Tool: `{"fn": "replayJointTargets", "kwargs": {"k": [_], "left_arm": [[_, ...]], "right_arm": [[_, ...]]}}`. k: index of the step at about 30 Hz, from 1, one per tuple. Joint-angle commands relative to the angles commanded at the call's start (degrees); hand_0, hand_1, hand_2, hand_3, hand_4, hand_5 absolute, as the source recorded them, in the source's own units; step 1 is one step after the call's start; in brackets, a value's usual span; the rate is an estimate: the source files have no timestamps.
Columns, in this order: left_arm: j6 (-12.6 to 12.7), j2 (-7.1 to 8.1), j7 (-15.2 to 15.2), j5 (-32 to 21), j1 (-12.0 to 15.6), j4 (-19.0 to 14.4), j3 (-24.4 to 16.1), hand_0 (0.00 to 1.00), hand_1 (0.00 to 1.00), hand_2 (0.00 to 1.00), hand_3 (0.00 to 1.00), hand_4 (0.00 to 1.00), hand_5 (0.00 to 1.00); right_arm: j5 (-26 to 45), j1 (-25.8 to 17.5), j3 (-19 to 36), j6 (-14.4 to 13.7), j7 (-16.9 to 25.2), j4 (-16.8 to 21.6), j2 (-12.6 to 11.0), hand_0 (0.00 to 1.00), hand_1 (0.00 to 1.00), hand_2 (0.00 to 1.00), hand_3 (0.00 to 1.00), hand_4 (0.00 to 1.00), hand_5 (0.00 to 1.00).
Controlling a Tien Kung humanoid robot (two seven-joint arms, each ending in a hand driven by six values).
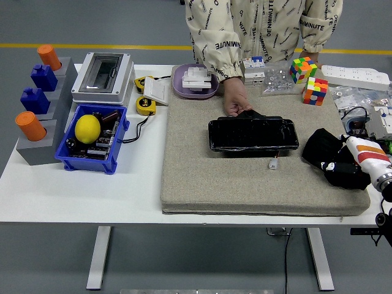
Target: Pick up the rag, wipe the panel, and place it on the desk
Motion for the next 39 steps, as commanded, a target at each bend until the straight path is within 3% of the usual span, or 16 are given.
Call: {"fn": "replayJointTargets", "kwargs": {"k": [1,6,7,12,13,18,19,39], "left_arm": [[0.0,0.00,0.0,0.0,0.0,0.0,0.0,0.649,0.663,0.695,0.579,0.682,0.447],[0.0,-0.02,0.0,-0.1,-0.1,-0.1,0.1,0.649,0.663,0.695,0.579,0.682,0.447],[0.0,-0.01,0.0,-0.1,-0.1,-0.1,0.1,0.649,0.663,0.695,0.579,0.681,0.448],[0.0,-0.02,0.0,-0.1,-0.1,0.0,0.0,0.649,0.663,0.695,0.579,0.681,0.448],[0.0,-0.02,0.0,-0.1,-0.1,0.0,0.0,0.649,0.663,0.695,0.579,0.681,0.450],[0.0,-0.03,0.0,-0.1,-0.1,0.0,0.0,0.649,0.663,0.695,0.579,0.681,0.450],[0.0,-0.03,0.0,-0.1,-0.1,0.0,0.0,0.649,0.663,0.695,0.579,0.681,0.450],[0.0,0.03,0.0,0.1,-0.2,0.0,-0.3,0.649,0.663,0.695,0.580,0.681,0.449]], "right_arm": [[0.0,0.0,-0.1,-0.3,0.0,-0.1,0.0,0.593,0.533,0.563,0.531,0.993,0.431],[-0.7,0.1,-0.3,-1.8,0.1,-0.4,0.1,0.593,0.533,0.563,0.531,0.993,0.431],[-0.9,0.1,-0.3,-2.4,0.2,-0.4,0.1,0.471,0.443,0.490,0.486,0.922,0.368],[-1.9,0.2,-0.1,-3.7,-0.2,-0.4,-0.1,0.471,0.443,0.490,0.486,0.922,0.368],[-2.0,0.2,0.0,-3.8,-0.3,-0.4,-0.1,0.406,0.414,0.467,0.478,0.946,0.294],[-2.7,0.2,0.0,-4.0,-0.6,-0.4,-0.2,0.406,0.414,0.467,0.478,0.946,0.294],[-2.8,0.2,0.1,-4.0,-0.6,-0.4,-0.2,0.373,0.396,0.459,0.480,0.998,0.202],[-3.1,2.3,-0.3,-3.2,-2.4,3.0,-1.5,0.366,0.403,0.465,0.496,0.998,0.146]]}}
